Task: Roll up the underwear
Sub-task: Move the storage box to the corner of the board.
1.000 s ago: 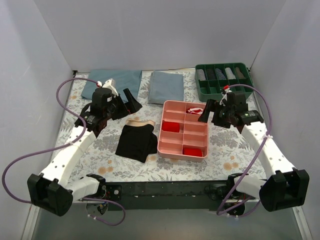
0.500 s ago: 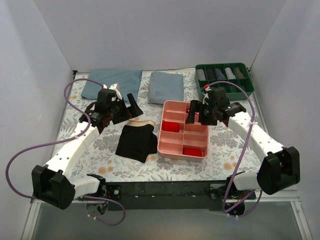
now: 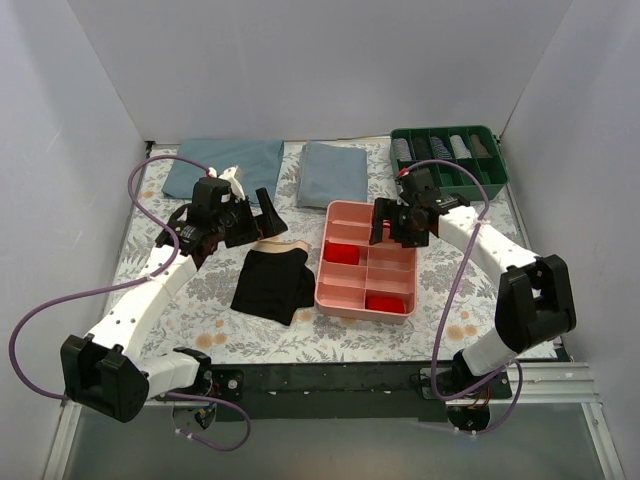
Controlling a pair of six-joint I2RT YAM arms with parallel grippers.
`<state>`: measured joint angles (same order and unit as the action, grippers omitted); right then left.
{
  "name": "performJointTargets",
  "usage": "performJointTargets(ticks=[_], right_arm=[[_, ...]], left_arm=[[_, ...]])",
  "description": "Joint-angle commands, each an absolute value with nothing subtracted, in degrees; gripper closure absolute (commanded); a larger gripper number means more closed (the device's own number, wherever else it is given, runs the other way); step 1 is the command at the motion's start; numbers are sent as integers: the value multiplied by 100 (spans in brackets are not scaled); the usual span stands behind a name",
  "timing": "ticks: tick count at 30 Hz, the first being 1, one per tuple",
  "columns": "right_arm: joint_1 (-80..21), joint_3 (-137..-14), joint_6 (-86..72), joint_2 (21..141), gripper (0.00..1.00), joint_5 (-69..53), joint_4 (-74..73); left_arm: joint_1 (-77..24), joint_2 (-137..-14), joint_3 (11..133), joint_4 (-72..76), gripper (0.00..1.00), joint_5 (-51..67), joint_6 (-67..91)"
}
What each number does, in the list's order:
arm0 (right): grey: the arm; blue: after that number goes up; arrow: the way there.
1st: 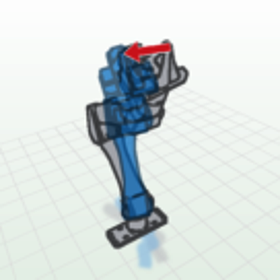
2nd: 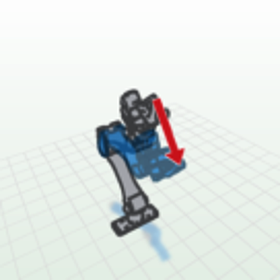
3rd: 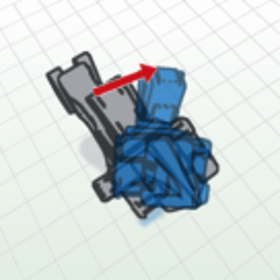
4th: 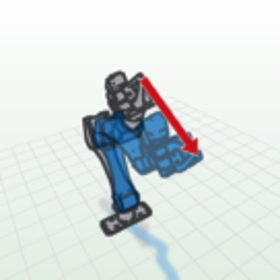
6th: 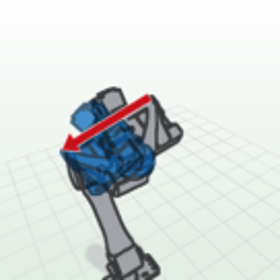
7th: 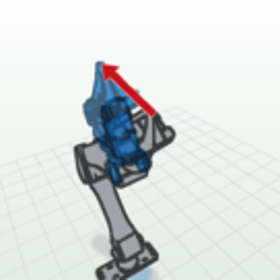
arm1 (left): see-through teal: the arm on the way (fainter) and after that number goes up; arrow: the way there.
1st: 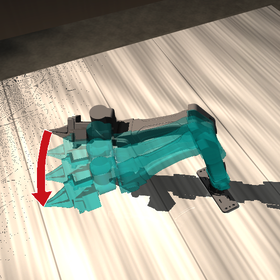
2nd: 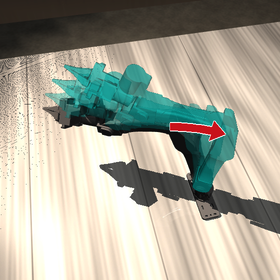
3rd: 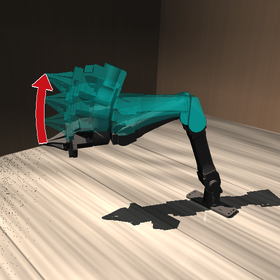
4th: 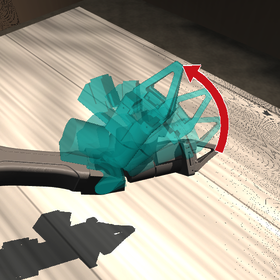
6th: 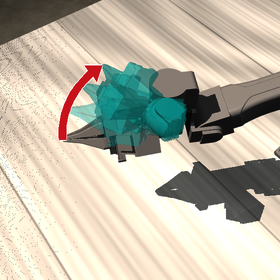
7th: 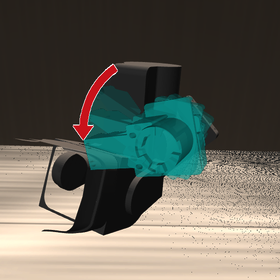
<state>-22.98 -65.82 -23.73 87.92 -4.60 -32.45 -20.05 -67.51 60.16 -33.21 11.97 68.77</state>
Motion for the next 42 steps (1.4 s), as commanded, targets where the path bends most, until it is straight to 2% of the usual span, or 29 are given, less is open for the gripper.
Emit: performJointTargets(ticks=[1, 9, 13, 16, 21, 26, 29, 36, 42], right_arm=[[-2312, -6741, -2478, 8956, 1, 472, -3436], [-1864, -5881, -2268, 8491, 1, 1334, -3656], [-1398, -5994, -1908, 8262, 1, 1520, -3814], [-1380, -6344, -1451, 8069, 1, 1083, -3858], [-2213, -6881, -1957, 7770, 1, 89, -3753], [-3662, -7215, -2908, 8225, 1, 141, -3385], [-4033, -7312, -3330, 8788, 1, 150, -3059], [-4280, -7550, -3559, 9930, 1, 209, -2768], [-4140, -7340, -3533, 9941, 2, 974, -3366]], left_arm=[[-1995, -6487, 5959, -3498, 2, 1283, 6855], [-1995, -6231, 5713, -3489, 2, 1380, 6908], [-1995, -6232, 5678, -3463, 2, 1582, 6891], [-1995, -6231, 5678, -3480, 2, 1591, 6838], [-1995, -6231, 5713, -3472, 2, 1521, 6820], [-1995, -6267, 5897, -3533, 2, 1354, 6908], [-1995, -6232, 6020, -3638, 2, 1188, 6934], [-2004, -6056, 5995, -3911, 2, 879, 6935], [-2004, -6029, 5906, -3920, 2, 949, 6987]])
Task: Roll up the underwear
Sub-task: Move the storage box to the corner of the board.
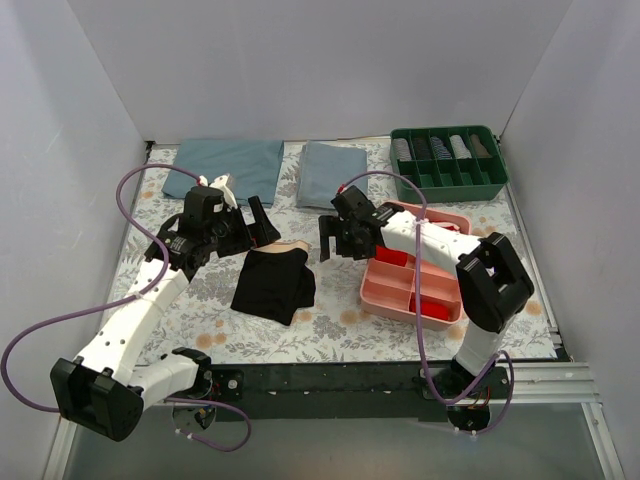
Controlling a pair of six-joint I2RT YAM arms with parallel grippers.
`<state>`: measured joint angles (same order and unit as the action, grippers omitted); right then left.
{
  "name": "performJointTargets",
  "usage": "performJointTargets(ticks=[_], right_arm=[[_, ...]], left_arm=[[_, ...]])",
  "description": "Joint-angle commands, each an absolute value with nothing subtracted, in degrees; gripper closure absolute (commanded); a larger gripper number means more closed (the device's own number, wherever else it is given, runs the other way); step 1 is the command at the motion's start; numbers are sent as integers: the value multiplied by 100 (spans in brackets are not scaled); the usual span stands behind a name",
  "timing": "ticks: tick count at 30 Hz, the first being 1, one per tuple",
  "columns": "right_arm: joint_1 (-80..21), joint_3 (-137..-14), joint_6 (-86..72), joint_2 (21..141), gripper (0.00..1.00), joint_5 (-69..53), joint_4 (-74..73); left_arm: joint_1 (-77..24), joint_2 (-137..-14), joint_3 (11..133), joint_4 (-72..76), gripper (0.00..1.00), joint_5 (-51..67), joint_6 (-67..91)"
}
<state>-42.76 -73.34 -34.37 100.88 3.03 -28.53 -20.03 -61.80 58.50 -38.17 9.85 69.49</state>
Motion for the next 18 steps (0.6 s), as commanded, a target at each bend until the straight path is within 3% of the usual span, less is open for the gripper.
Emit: performJointTargets(ticks=[1, 8, 18], right_arm=[[-4053, -7078, -3542, 9862, 1, 1036, -3392], [-3402, -5934, -3481, 8869, 1, 1151, -3296], [-2752, -5467, -3287, 8227, 1, 1318, -3542]], left_arm=[[-1995, -6038, 5906, -3903, 2, 958, 6987], [-2004, -6126, 5915, -3867, 2, 1081, 6961], [-1995, -6214, 5836, -3727, 2, 1266, 7014]])
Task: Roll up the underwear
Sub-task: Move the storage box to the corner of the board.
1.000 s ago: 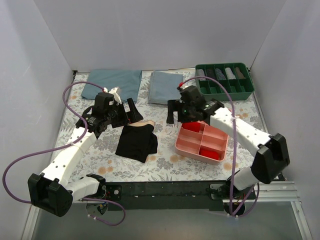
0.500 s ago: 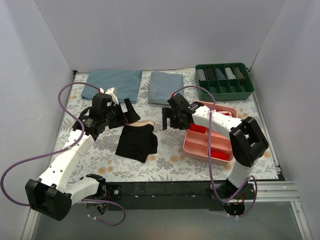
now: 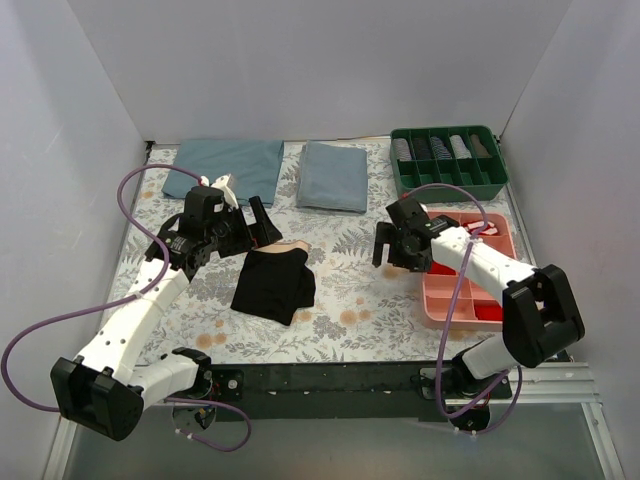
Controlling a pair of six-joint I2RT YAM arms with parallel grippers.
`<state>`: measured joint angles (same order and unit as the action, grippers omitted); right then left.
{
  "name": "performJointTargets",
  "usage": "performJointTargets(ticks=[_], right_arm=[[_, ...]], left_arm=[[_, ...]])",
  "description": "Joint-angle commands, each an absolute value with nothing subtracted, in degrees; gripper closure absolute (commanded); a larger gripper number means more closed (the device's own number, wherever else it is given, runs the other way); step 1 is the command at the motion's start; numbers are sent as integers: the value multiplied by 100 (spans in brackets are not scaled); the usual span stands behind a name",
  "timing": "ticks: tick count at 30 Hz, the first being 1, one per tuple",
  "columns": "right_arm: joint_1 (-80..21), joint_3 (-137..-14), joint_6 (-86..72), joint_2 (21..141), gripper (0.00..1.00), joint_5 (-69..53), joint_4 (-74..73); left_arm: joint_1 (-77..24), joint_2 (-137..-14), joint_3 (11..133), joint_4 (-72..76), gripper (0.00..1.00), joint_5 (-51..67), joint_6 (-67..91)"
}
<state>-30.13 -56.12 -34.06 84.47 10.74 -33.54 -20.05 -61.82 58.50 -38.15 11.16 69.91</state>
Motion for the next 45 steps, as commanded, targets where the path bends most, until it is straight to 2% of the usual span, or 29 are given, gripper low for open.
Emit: performJointTargets(ticks=[1, 10, 19, 21, 27, 30, 34, 38, 45], right_arm=[[-2577, -5388, -3278, 8200, 1, 1266, -3464], [-2058, -5520, -3147, 8235, 1, 1240, -3437], [-2004, -5563, -3006, 8174, 2, 1468, -3639], [-2013, -5607, -2892, 8095, 1, 1205, -3595], [-2741, -5994, -2663, 7840, 1, 388, -3287], [-3233, -6100, -2830, 7875, 1, 325, -3270], [-3717, -5907, -3049, 7858, 1, 273, -3077], [-3841, -5433, -3304, 7787, 5, 96, -2786], [-3473, -5062, -3419, 7725, 1, 1036, -3268]], left_arm=[[-1995, -6214, 5836, -3727, 2, 1266, 7014], [-1995, -6170, 5757, -3744, 2, 1195, 7005], [-1995, -6126, 5643, -3683, 2, 1213, 7049], [-1995, -6117, 5564, -3639, 2, 1222, 7049], [-2004, -6222, 5292, -3647, 2, 697, 7101], [-1995, -6284, 5029, -3551, 2, 195, 7242], [-1829, -6722, 4843, -3384, 2, 79, 7374], [-1583, -7144, 4781, -3077, 2, 79, 7453], [-1354, -7584, 4834, -2848, 2, 70, 7401]])
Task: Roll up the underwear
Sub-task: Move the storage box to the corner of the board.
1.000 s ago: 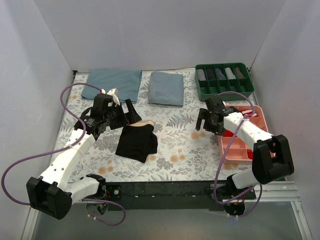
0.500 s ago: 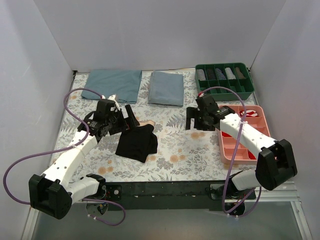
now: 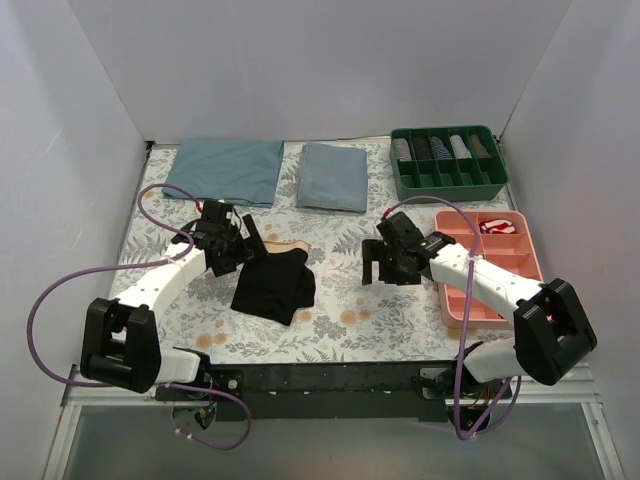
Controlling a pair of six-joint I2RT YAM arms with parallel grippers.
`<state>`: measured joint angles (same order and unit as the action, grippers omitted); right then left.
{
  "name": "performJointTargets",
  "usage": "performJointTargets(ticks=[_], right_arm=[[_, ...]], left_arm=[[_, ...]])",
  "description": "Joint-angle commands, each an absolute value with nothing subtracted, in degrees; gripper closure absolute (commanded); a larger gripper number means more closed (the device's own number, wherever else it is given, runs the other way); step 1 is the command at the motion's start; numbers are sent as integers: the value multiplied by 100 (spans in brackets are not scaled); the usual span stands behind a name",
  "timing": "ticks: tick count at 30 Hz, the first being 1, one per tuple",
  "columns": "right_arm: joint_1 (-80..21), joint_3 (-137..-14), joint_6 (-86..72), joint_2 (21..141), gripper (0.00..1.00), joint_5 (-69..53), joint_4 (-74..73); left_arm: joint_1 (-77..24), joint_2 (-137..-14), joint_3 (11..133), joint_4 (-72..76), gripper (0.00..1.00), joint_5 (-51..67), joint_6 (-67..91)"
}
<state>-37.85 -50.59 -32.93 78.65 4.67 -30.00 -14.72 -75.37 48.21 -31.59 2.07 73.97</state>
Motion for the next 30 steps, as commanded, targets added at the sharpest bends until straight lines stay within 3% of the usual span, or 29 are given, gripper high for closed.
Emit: performJointTargets(ticks=[1, 10, 19, 30], right_arm=[[-3402, -5036, -3419, 7726, 1, 1098, -3426], [-2558, -4211, -3595, 7059, 1, 1178, -3559], [-2294, -4368, -3226, 6873, 1, 1239, -3779], [-2408, -4930, -2452, 6829, 1, -553, -3278]], left_arm=[[-1345, -7620, 4825, -2778, 2, 70, 7357], [-1248, -7998, 4790, -2382, 2, 167, 7313], [-1231, -8112, 4773, -2312, 2, 369, 7234], [-1073, -8805, 5404, -1943, 2, 325, 7031]])
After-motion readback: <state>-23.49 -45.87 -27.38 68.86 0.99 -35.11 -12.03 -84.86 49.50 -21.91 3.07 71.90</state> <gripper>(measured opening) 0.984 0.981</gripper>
